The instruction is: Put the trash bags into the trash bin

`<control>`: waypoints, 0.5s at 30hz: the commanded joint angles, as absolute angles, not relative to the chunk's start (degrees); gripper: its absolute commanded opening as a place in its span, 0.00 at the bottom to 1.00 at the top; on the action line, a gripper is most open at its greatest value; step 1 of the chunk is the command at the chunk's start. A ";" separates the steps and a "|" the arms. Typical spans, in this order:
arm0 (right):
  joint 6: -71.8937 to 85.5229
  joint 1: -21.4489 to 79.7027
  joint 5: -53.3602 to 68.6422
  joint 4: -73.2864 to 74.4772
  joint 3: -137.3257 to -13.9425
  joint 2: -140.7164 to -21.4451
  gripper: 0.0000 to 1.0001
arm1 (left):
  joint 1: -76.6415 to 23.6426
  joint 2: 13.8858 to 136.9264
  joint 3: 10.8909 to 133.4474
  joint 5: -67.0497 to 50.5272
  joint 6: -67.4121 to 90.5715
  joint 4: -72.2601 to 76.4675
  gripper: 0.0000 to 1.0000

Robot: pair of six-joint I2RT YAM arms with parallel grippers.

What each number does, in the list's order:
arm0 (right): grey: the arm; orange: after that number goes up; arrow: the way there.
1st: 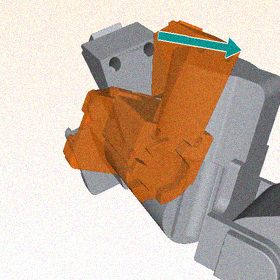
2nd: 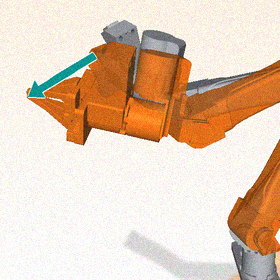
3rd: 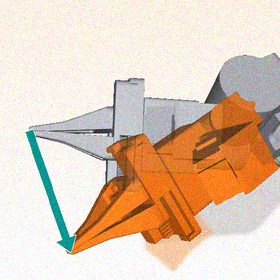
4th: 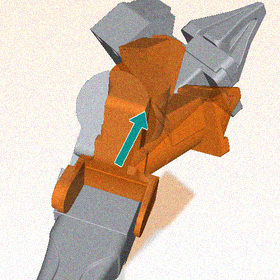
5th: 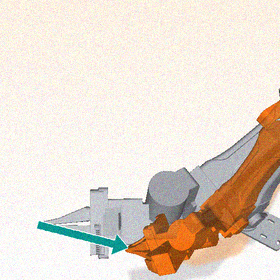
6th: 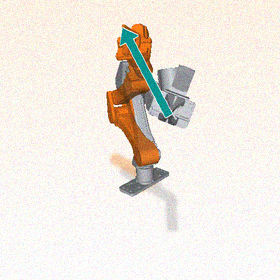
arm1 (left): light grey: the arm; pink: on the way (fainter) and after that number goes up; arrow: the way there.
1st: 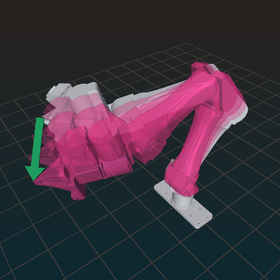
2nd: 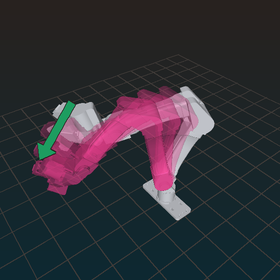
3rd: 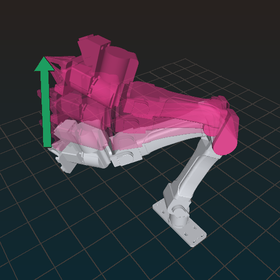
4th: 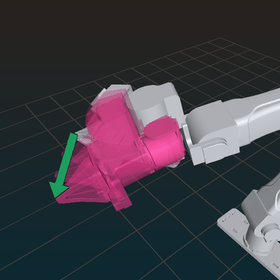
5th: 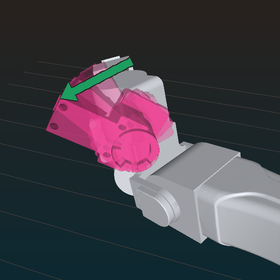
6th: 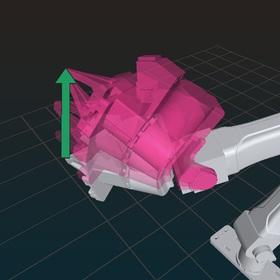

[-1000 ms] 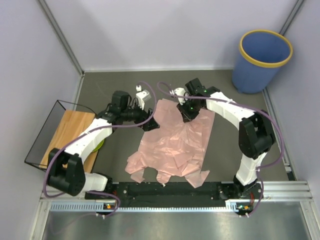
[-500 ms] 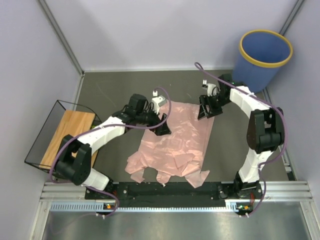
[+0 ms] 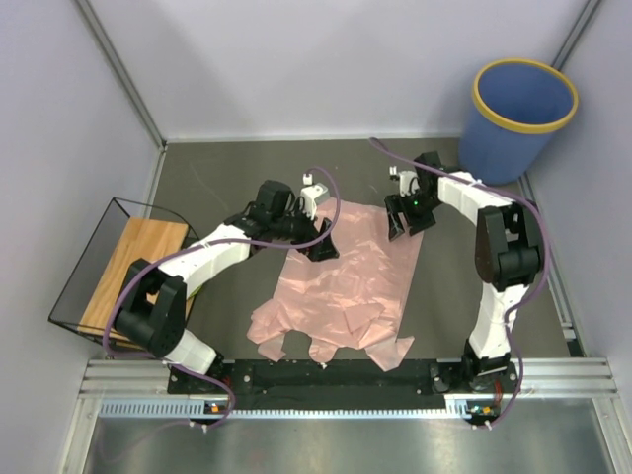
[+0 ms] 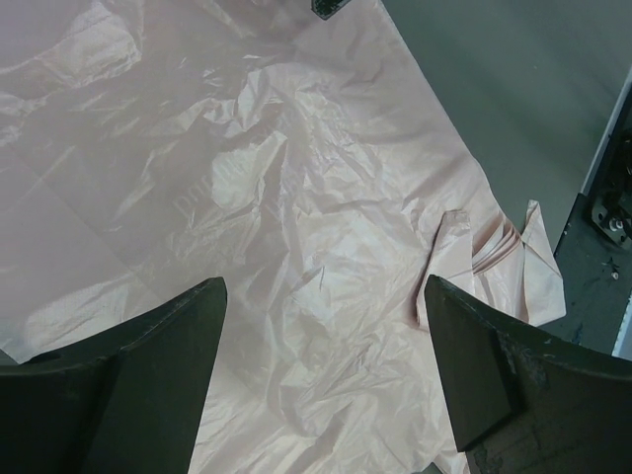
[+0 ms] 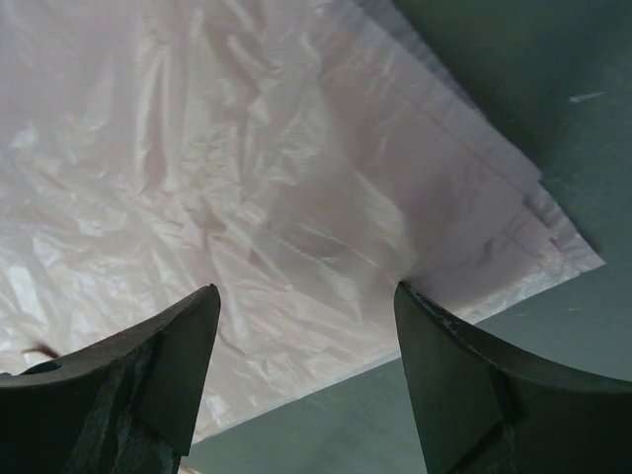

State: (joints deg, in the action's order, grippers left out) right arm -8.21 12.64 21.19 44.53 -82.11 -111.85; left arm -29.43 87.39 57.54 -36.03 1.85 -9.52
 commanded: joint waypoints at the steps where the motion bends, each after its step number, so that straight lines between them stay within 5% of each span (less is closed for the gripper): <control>1: -4.75 12.92 15.04 42.10 -84.73 -112.24 0.72 | -29.00 86.66 59.06 -35.77 1.23 -7.74 0.87; 11: -6.24 16.61 12.92 39.64 -84.64 -115.14 0.47 | -28.48 88.68 60.03 -34.98 1.93 -7.03 0.87; 15: -6.06 16.79 12.48 39.73 -84.99 -112.51 0.26 | -28.04 88.16 59.86 -34.98 1.94 -7.47 0.87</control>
State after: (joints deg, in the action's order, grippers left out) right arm -6.09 15.77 13.61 41.23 -82.61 -114.24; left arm -28.71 88.68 57.82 -34.96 1.80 -9.43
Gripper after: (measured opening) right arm 0.351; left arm 0.869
